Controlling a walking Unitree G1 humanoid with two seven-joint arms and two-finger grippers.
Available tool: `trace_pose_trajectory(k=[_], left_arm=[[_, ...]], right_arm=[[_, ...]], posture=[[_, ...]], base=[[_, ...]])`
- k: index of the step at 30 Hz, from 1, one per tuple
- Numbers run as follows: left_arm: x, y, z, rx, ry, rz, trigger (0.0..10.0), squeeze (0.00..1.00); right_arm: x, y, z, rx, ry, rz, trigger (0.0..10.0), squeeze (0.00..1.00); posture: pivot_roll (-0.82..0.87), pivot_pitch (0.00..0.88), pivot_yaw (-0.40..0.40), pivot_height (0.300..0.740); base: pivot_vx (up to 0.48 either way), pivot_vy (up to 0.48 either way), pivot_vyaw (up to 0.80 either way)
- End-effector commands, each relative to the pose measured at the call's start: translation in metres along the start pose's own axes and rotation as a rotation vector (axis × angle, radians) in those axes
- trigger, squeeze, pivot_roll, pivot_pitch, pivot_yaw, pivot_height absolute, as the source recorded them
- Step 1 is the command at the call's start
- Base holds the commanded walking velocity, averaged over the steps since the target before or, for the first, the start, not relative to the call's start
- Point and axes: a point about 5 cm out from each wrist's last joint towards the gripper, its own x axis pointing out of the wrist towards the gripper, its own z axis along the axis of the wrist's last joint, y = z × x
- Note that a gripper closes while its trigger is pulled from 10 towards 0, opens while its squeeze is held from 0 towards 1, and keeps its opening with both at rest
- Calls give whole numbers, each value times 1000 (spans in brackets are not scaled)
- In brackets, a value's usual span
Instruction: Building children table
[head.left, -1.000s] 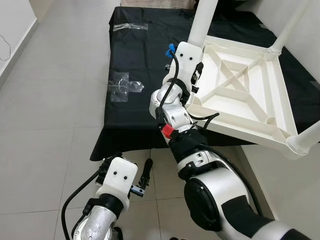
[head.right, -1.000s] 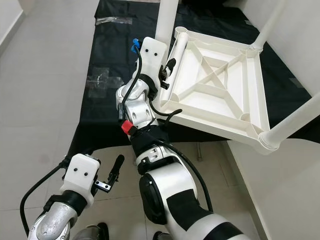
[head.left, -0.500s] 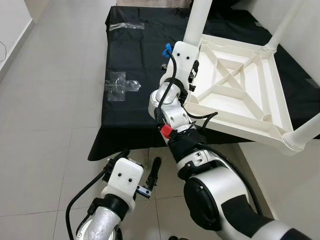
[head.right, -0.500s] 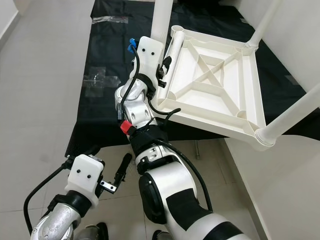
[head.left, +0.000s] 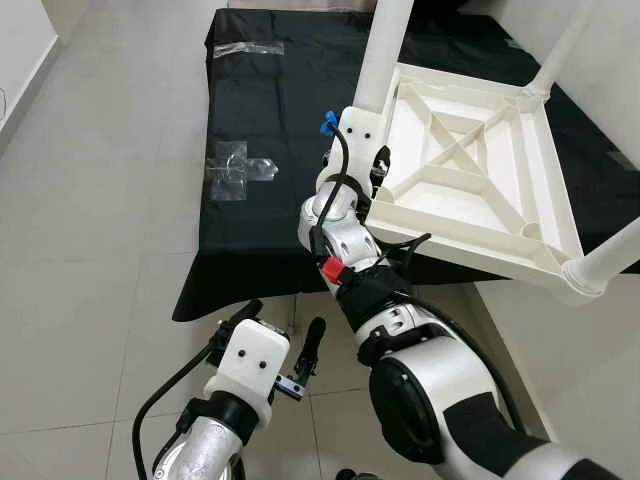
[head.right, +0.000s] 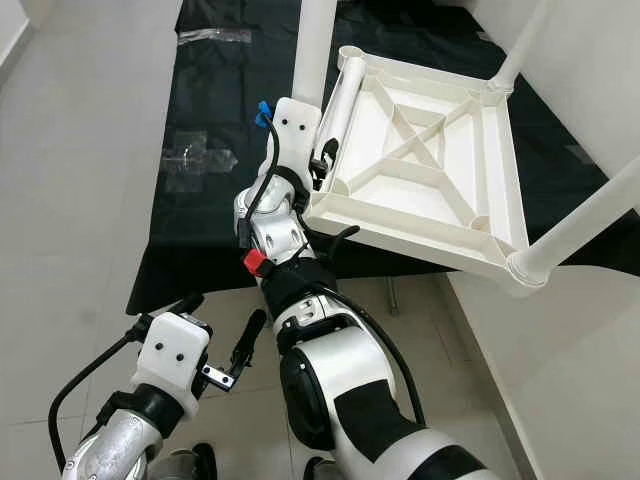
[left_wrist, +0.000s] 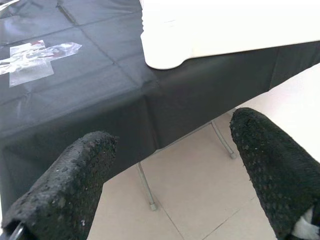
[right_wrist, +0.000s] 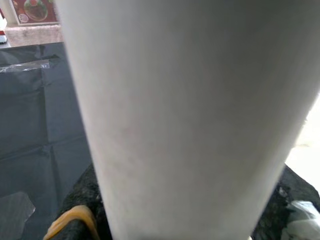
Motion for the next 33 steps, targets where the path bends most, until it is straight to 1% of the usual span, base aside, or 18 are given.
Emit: trace_pose_trajectory(k=[1,5,6,9,15,16,21,25,26,30,33], left_arm=[[-3,-3,-4,2,15,-11,10000,0],[-3,-3,-4,3,18,-10,10000,0],[-3,-3,-4,3,20,-10,10000,0],[-3,-3,-6,6,26,-10,10000,0],[-2,-2,-6,9,27,-10,10000,0],[-2,-2,-6,10,27,-10,10000,0],[-1,-2,-7,13,27,-10,10000,0],[0,0,-8,15,28,-7,10000,0],[0,0,-8,15,28,-7,10000,0],[0,1,-8,19,28,-6,10000,0],[0,1,-9,21,29,-7,10000,0]], right_arm=[[-14,12,-11,22,57,40,10000,0],[-15,13,-9,20,34,60,10000,0],[-15,13,-9,20,25,76,10000,1000],[-15,13,-10,29,22,98,10000,1000],[-15,11,-9,35,15,100,10000,1000],[-15,9,-8,37,13,103,10000,0],[-17,4,-7,57,-8,133,10000,0],[-20,-5,-8,73,-25,176,10000,0],[-20,-5,-8,73,-25,176,10000,0],[-23,-12,-10,95,-23,242,10000,0],[-26,-13,-13,104,-10,302,10000,0]], posture=[[84,206,-96,740],[85,208,-94,740],[85,210,-94,740],[83,209,-92,740],[83,208,-88,740],[84,210,-90,740],[83,209,-88,740],[82,207,-84,740],[82,207,-84,740],[80,204,-81,740],[80,202,-80,740]], base=[[0,0,0],[0,0,0],[0,0,0],[0,0,0],[0,0,0],[0,0,0],[0,0,0],[0,0,0],[0,0,0],[0,0,0],[0,0,0]])
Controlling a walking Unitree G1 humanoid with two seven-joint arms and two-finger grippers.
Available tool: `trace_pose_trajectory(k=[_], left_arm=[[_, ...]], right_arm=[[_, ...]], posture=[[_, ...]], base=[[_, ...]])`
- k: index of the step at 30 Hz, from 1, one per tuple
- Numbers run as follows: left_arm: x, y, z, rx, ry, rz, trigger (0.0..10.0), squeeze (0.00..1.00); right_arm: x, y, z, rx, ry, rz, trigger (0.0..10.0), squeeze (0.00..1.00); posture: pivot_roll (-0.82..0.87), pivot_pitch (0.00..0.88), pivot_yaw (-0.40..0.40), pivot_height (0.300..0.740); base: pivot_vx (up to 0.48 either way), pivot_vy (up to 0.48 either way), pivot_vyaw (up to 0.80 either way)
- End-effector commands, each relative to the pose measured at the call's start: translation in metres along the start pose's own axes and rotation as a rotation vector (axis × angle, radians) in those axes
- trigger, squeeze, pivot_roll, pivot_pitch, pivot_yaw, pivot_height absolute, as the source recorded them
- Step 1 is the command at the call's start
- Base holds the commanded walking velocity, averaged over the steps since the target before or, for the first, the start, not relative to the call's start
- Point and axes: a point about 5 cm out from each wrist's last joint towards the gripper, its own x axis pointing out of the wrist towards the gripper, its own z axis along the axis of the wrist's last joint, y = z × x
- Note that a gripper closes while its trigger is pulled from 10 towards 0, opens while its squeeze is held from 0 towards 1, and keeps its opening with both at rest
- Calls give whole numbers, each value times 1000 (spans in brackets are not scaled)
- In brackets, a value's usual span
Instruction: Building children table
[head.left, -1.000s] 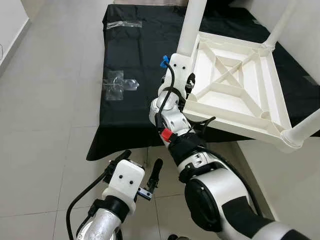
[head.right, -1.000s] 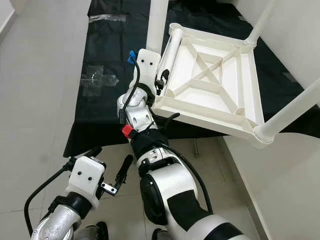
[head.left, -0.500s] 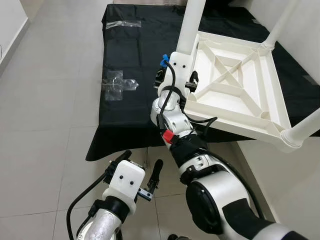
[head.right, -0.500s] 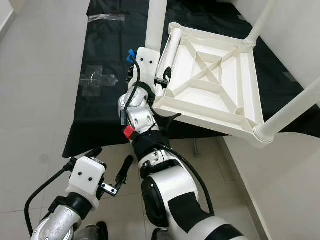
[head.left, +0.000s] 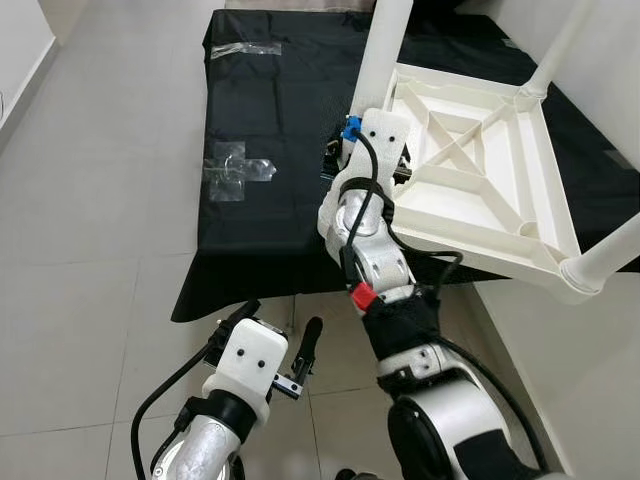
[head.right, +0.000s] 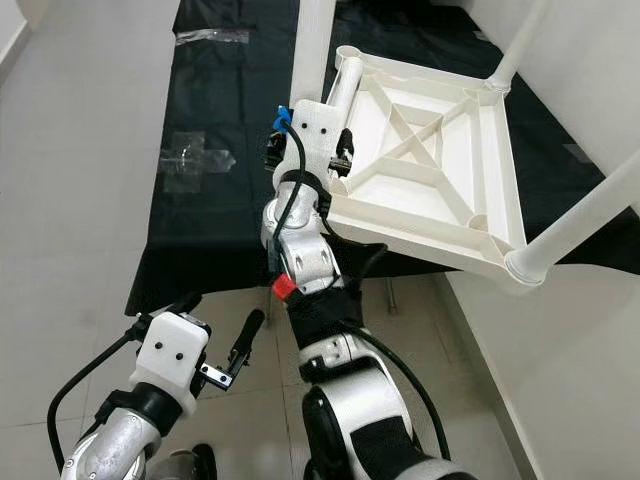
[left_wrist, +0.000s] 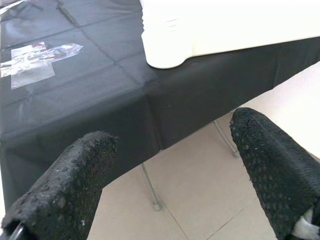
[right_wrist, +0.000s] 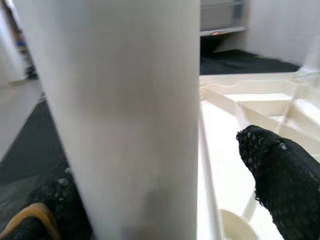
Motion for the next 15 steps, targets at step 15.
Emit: trace_pose_trajectory(k=[15], left_arm=[[0,-1,-8,6,26,-6,10000,0]], right_arm=[[-30,12,-17,77,97,236,10000,0]], posture=[[76,201,-82,740]], base=[[0,0,0]])
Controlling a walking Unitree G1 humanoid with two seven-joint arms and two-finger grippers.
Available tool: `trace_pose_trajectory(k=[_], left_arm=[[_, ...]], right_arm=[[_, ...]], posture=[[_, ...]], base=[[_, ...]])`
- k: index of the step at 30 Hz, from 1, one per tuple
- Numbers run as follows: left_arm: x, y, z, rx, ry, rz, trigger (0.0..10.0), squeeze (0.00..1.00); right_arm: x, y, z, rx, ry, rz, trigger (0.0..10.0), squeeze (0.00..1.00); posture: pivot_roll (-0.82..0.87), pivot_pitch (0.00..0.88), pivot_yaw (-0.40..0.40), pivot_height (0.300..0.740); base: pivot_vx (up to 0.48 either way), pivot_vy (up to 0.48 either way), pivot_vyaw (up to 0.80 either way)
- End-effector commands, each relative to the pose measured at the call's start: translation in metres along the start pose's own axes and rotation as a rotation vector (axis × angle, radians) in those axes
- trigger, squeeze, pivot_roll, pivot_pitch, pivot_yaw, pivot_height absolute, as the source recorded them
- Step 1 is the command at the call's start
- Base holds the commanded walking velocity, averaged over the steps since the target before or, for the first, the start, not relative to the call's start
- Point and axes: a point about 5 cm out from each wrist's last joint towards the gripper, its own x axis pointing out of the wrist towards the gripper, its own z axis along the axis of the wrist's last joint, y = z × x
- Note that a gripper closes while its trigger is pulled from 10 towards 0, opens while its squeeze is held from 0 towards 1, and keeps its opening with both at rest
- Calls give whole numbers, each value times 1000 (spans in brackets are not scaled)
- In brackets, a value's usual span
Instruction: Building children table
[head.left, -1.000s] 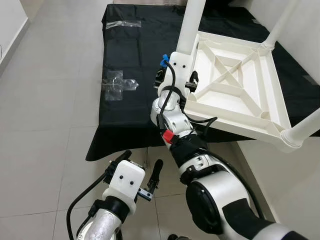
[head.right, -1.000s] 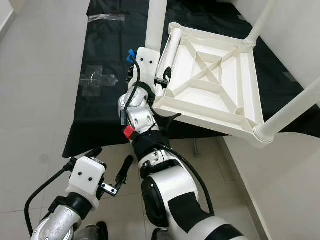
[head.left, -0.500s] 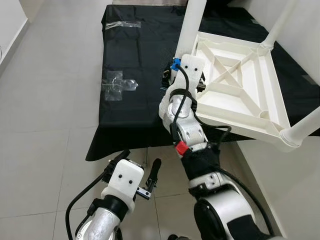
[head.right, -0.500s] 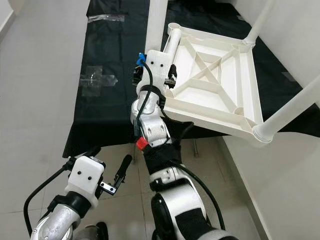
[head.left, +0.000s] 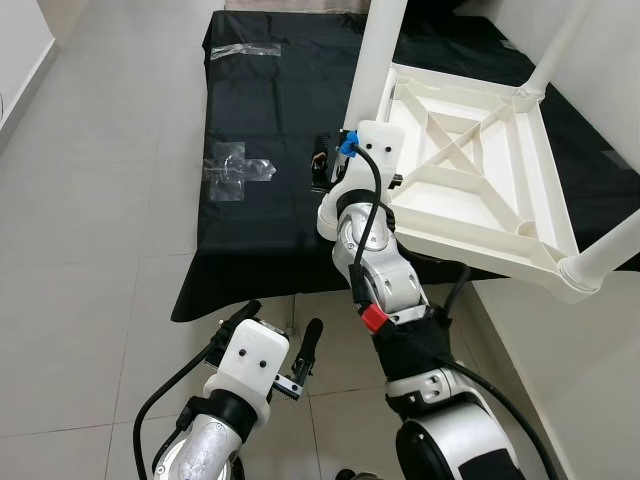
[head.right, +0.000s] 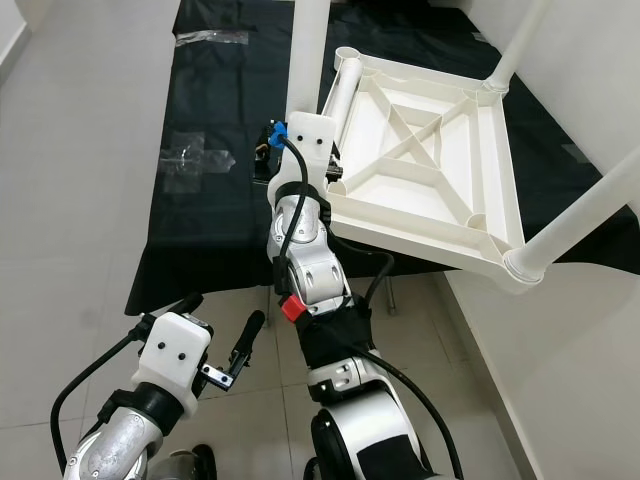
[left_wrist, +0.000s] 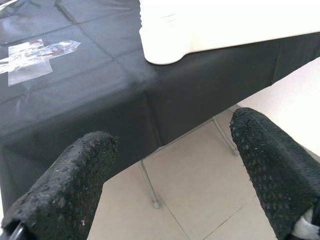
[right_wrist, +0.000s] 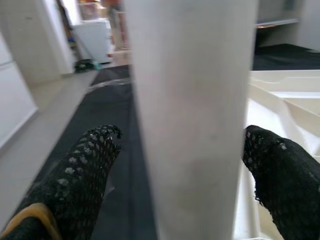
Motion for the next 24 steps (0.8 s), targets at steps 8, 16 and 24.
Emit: trace_pose_trajectory(k=[8,16,24], left_arm=[[-1,0,-5,5,16,-1,10000,0],[-1,1,-6,8,16,0,10000,0],[0,2,-6,9,13,3,10000,0]], right_arm=[[-25,3,-19,23,76,86,10000,0],[-35,-15,-26,-21,103,96,10000,0],[-47,-33,-29,-33,119,115,10000,0]], posture=[[70,200,-81,740],[68,199,-79,740],[64,187,-75,740]], base=[[0,0,0],[0,0,0],[0,0,0]])
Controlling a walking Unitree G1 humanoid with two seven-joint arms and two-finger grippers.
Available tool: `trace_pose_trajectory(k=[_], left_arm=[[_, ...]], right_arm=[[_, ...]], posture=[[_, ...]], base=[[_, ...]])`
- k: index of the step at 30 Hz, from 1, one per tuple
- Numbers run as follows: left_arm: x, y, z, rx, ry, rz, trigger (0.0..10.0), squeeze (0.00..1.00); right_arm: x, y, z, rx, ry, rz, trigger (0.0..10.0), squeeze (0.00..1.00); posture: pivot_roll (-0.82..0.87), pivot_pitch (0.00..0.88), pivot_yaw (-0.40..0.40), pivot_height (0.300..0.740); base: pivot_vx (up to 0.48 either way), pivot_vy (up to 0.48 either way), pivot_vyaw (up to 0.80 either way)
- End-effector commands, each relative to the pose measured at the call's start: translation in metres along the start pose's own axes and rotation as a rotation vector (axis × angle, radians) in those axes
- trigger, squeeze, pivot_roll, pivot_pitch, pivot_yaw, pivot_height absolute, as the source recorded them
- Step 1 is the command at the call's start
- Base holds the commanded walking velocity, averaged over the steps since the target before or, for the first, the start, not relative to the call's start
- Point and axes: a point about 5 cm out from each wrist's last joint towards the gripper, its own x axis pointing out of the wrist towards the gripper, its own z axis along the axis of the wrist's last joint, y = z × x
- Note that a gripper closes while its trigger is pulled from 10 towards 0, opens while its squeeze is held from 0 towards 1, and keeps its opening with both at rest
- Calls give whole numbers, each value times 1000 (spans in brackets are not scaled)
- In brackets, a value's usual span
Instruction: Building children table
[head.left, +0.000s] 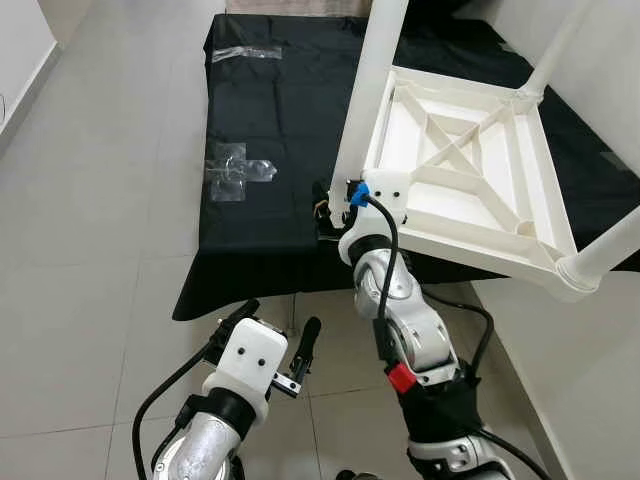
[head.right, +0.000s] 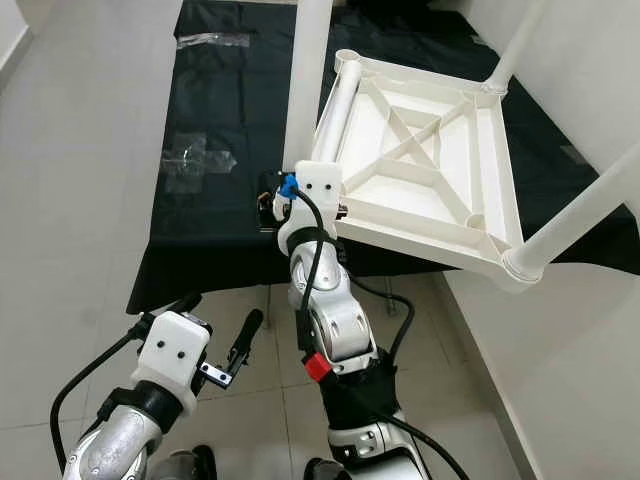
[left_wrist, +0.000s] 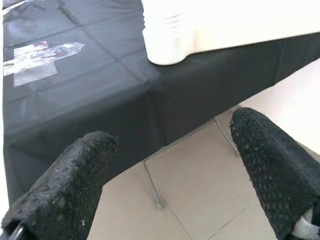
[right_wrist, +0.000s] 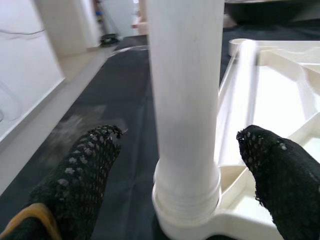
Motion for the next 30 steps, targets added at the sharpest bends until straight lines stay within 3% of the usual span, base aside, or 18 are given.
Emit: trace_pose_trajectory(k=[1,7,10,13,19,22,30], left_arm=[[-1,-1,-4,3,16,-7,10000,0],[0,3,-8,10,22,19,10000,0],[1,6,-8,14,27,46,10000,0],[-1,16,-8,-13,48,123,10000,0],[-3,30,-3,-16,40,224,10000,0],[-2,42,0,-25,30,293,10000,0],[1,64,5,5,-2,394,10000,0]], right_arm=[[-3,-1,-2,3,17,13,10000,0],[-44,-20,-22,-31,67,79,10000,0],[-55,-27,-30,-63,90,99,10000,0],[-71,-47,-42,-153,73,111,10000,0],[-68,-62,-50,-133,104,45,10000,0],[-62,-68,-48,-168,95,13,10000,0],[-52,-64,-44,-170,54,45,10000,0]], posture=[[64,187,-75,740],[55,162,-73,740],[56,156,-72,740],[65,128,-67,740],[76,101,-57,740],[82,81,-52,740],[81,60,-57,740]], base=[[0,0,0],[0,0,0],[0,0,0],[0,0,0],[0,0,0],[0,0,-800],[0,0,-266]])
